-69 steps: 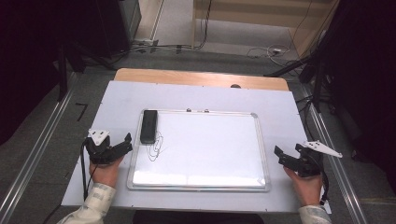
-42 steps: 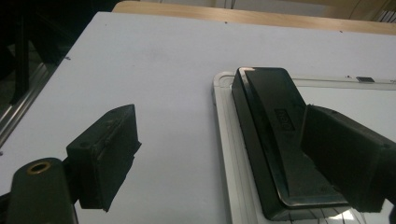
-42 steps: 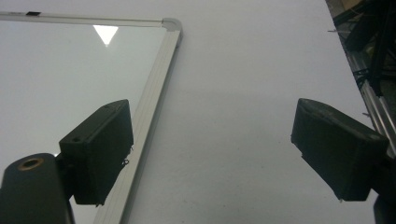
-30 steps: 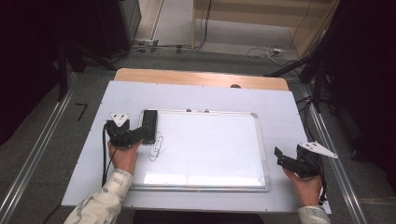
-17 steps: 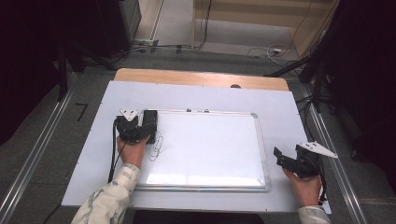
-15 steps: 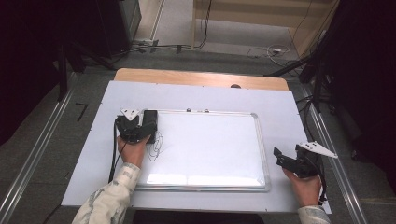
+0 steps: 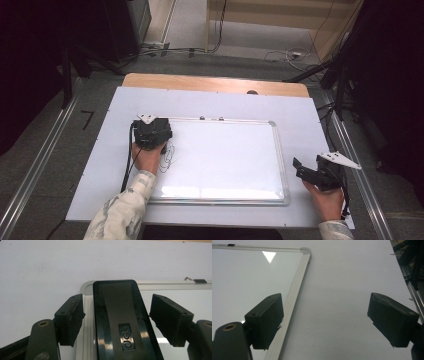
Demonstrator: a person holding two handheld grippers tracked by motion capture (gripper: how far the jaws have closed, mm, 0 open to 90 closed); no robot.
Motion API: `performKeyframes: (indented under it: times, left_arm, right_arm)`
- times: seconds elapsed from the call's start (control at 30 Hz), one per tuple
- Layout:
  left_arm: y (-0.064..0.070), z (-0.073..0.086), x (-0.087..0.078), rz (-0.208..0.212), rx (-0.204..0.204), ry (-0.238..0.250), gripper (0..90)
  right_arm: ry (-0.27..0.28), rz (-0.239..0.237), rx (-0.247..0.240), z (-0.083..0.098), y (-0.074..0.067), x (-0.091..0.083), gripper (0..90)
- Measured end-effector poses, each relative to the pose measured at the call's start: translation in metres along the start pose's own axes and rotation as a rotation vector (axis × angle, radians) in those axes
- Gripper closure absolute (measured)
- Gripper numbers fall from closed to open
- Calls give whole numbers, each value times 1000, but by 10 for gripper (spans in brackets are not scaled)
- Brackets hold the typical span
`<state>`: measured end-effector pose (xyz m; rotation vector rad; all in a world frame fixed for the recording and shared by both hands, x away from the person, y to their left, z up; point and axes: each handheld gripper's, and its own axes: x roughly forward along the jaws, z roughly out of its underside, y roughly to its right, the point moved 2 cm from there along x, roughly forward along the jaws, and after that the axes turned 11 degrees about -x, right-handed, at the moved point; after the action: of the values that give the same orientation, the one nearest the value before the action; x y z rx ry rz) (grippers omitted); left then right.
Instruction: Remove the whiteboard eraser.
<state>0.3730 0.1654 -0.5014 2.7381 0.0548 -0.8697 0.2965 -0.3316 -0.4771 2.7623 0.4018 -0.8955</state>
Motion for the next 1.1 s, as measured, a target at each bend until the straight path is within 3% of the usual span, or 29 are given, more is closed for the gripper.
performKeyframes:
  times: [0.6, 0.97, 1.1]
  left_arm:
    - [3, 1, 8, -26, 5, -29, 305]
    - [6, 3, 9, -30, -13, -49, 289]
    - [5, 1, 8, -34, -9, -46, 379]
  right_arm:
    - [-2, 2, 3, 0, 0, 0, 124]
    - [-4, 5, 7, 1, 0, 1, 124]
    - [-7, 5, 8, 1, 0, 1, 124]
